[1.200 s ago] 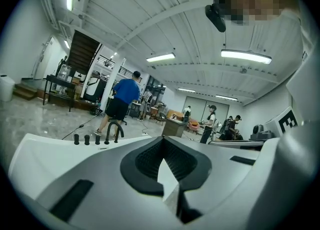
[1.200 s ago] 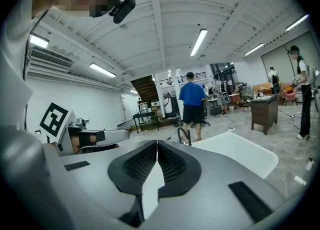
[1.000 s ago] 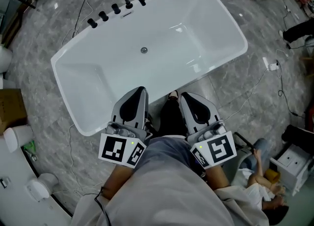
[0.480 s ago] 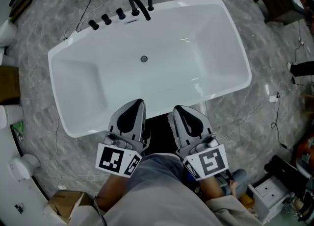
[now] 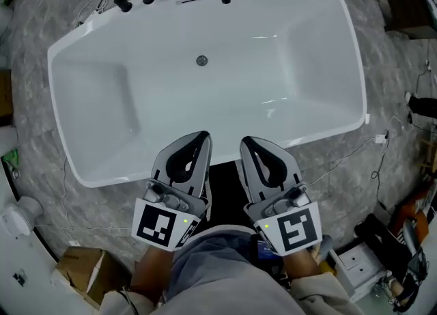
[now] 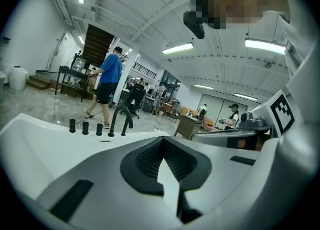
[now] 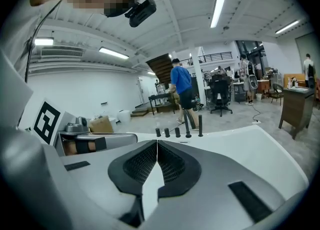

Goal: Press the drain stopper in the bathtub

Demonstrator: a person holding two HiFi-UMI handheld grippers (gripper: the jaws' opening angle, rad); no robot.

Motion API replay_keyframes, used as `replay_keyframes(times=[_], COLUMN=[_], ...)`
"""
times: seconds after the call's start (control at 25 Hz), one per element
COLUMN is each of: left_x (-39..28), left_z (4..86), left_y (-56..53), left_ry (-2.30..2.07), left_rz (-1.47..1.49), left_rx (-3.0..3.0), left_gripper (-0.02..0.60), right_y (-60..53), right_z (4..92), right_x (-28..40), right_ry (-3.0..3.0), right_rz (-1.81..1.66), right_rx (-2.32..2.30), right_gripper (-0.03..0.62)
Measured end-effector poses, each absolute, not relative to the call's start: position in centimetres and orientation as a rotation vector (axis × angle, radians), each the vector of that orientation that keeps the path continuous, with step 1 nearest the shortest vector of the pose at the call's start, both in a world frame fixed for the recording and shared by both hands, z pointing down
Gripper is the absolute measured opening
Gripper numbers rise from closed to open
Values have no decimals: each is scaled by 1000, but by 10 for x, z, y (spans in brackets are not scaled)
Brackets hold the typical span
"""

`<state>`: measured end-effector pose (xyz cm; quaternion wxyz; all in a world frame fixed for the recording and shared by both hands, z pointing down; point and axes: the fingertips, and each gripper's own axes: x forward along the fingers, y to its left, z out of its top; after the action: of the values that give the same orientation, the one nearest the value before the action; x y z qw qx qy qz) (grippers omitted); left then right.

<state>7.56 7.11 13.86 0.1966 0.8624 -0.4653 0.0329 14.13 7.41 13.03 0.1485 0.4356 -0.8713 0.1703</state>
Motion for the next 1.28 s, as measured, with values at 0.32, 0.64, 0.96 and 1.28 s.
replay_keyframes(times=[0.32, 0.64, 0.96, 1.28], left_x=[51, 37, 22, 19], left_z=[216, 289, 364, 455], left_y=[33, -1, -29, -59], left_ry=[-1301, -1290, -1286, -1326], left_rz=[122, 154, 193, 225], left_rx=[2355, 2272, 2229, 2190], left_gripper=[6, 6, 6, 6], right_y=[36, -6, -45, -90], right_z=[212, 296, 390, 503], right_x=[103, 86, 66, 65], right_ry=[-2470, -2408, -2342, -2306], right_rz=[535, 557, 543, 511], right_rx=[1128, 1041, 915, 848], right_gripper=[17, 17, 17, 17])
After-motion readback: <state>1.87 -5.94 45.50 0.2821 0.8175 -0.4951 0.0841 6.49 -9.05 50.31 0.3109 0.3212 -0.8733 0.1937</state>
